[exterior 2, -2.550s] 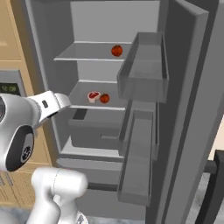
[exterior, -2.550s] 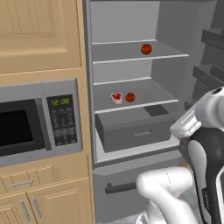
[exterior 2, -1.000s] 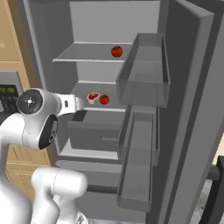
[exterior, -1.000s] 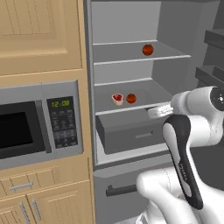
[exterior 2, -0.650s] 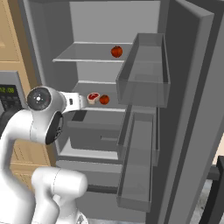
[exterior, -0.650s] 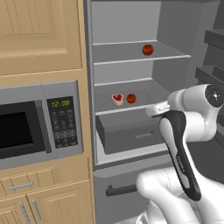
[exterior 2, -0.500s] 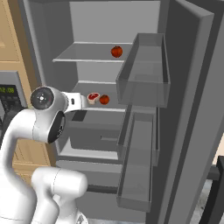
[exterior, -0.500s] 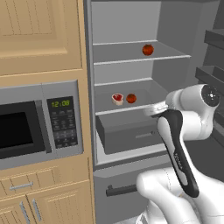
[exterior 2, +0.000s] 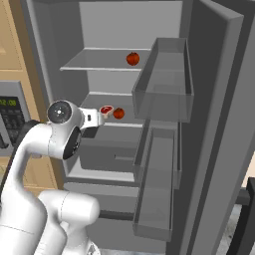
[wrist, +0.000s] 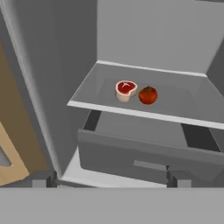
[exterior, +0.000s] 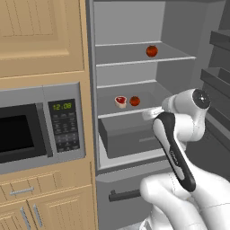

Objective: Place one tomato and one steak in each tupperware on the nearby counter, to pack two identical lunches.

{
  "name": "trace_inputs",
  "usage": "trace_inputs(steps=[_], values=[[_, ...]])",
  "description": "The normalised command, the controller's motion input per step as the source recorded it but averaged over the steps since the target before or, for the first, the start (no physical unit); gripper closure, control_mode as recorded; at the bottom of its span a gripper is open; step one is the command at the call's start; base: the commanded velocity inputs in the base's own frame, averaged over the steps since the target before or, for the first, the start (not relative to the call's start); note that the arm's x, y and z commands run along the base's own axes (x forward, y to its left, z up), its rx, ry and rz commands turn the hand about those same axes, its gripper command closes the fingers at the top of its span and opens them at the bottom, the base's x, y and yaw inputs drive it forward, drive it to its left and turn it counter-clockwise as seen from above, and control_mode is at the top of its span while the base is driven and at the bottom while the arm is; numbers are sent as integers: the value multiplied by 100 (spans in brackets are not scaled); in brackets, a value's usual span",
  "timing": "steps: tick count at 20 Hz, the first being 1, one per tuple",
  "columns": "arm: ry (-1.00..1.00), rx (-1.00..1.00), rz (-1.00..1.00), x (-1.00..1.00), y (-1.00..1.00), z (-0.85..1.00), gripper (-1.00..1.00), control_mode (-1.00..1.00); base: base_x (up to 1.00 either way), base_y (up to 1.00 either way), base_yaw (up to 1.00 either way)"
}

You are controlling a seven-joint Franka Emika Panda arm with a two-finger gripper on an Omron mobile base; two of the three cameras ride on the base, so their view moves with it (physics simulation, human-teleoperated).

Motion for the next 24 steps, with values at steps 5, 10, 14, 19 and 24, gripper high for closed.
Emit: trace_inputs(steps=[5,10,14,19,24], values=[[13,2,0,31,11,-18,-100,-100,0,0,0],[16,2,0,22,4,-13,-100,-100,0,0,0],[3,1,0,26,1,-7,-100,-100,0,0,0],[0,0,0,38,0,-13,-100,-100,0,0,0],[0,0,0,45,3,-22,-100,-100,0,0,0]])
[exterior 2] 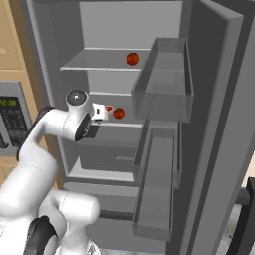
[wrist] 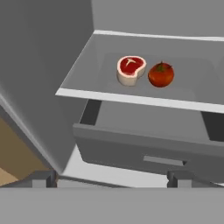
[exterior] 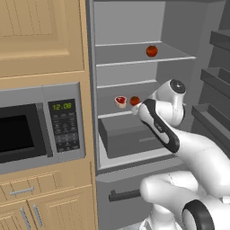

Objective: Place one tomato and one steak in each tupperware on the nearby counter, to pack two identical lunches.

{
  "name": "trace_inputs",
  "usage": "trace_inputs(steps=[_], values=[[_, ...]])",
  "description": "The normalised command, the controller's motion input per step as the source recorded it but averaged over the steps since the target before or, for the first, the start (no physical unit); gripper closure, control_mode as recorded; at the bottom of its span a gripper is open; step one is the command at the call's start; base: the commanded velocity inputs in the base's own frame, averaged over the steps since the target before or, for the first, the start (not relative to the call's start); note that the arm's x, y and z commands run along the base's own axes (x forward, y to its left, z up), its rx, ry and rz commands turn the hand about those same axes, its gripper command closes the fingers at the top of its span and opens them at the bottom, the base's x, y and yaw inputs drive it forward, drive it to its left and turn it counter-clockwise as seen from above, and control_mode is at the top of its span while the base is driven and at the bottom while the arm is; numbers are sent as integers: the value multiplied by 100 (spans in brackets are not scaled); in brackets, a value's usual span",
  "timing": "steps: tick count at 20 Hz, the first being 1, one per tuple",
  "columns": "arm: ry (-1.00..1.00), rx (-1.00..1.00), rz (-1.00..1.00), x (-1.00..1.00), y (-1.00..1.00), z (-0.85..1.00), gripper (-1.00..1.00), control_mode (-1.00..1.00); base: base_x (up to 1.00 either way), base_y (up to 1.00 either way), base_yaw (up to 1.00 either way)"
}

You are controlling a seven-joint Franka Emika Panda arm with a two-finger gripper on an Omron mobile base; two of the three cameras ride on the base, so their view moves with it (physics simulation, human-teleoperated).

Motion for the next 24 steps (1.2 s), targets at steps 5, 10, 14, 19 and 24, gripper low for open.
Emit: trace_inputs(steps=[5,10,14,19,24], values=[[1,0,0,41,12,-16,-100,-100,0,0,0],[4,0,0,41,11,-10,-100,-100,0,0,0],[4,0,0,43,4,-12,-100,-100,0,0,0],[5,0,0,45,0,-16,-100,-100,0,0,0],[4,0,0,40,0,-23,-100,-100,0,0,0]])
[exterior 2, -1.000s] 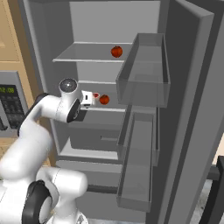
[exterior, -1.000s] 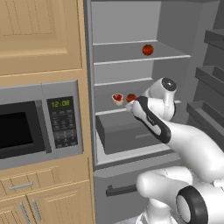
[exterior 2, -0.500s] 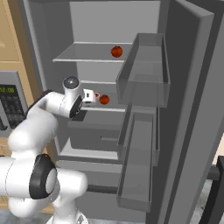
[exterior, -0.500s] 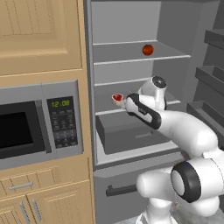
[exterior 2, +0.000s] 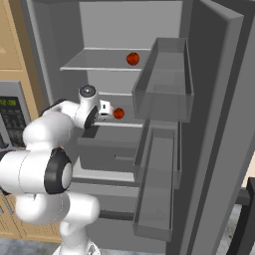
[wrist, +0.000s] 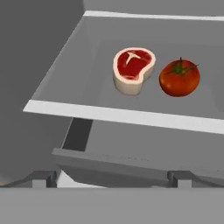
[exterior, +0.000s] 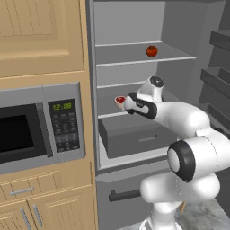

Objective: Place one tomato and one steak in each tupperware on the nearby counter, to pack two identical lunches.

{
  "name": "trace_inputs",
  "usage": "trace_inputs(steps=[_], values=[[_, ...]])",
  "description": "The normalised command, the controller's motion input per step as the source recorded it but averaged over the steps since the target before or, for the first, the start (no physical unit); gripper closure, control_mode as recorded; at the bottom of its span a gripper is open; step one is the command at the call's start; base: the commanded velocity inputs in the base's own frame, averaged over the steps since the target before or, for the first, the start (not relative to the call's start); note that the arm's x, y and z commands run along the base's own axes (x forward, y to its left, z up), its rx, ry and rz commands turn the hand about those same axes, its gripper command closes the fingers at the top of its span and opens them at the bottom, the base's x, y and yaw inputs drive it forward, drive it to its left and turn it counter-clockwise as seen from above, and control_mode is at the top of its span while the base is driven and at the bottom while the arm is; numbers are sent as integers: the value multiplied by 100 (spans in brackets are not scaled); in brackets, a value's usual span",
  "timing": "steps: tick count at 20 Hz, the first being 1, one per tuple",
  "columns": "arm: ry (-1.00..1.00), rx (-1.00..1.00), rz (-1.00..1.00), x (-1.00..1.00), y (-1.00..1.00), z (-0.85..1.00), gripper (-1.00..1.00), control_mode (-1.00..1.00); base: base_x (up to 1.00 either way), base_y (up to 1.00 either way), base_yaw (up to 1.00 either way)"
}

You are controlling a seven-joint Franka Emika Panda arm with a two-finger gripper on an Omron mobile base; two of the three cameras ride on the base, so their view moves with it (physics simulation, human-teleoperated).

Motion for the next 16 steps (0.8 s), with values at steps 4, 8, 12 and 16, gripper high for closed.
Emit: trace_inputs(steps=[4,8,12,16], values=[[1,0,0,32,0,-26,-100,-100,0,0,0],[0,0,0,29,4,-25,-100,-100,0,0,0],[0,0,0,33,6,-17,-100,-100,0,0,0],[0,0,0,37,5,-14,-100,-100,0,0,0]])
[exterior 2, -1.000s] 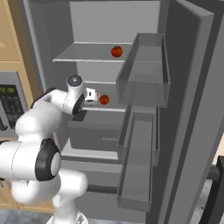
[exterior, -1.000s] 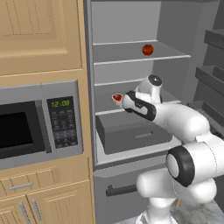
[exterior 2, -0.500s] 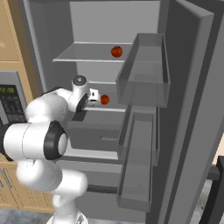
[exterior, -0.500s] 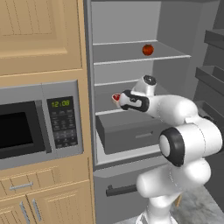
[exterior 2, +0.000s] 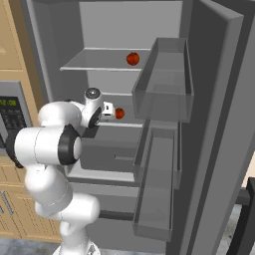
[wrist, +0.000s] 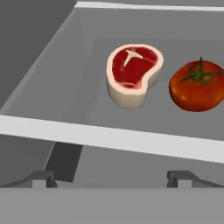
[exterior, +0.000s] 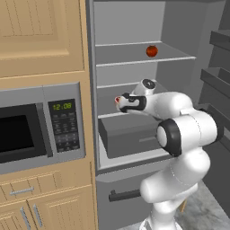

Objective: Place one tomato and one steak in each tupperware on the nearby counter, to pack two identical lunches.

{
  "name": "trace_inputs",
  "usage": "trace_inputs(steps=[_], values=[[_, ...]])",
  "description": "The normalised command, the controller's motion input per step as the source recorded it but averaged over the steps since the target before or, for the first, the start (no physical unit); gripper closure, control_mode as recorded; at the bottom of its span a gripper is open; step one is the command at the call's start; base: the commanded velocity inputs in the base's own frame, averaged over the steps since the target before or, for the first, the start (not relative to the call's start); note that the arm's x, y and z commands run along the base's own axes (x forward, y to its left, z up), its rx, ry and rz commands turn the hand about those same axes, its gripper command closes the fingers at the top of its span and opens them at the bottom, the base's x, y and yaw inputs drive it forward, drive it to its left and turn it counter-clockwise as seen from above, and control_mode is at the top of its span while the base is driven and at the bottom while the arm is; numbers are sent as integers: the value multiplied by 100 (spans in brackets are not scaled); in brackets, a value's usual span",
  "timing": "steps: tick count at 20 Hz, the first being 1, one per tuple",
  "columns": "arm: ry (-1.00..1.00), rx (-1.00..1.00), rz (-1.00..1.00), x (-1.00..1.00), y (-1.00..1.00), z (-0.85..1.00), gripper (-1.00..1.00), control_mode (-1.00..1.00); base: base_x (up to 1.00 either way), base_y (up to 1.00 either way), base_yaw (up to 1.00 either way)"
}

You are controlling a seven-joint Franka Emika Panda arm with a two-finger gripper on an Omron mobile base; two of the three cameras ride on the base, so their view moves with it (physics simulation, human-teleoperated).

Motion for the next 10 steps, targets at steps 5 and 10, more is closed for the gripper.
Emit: trace_inputs(steps=[5,10], values=[[0,0,0,40,4,-13,-100,-100,0,0,0],[0,0,0,44,3,-13,-100,-100,0,0,0]])
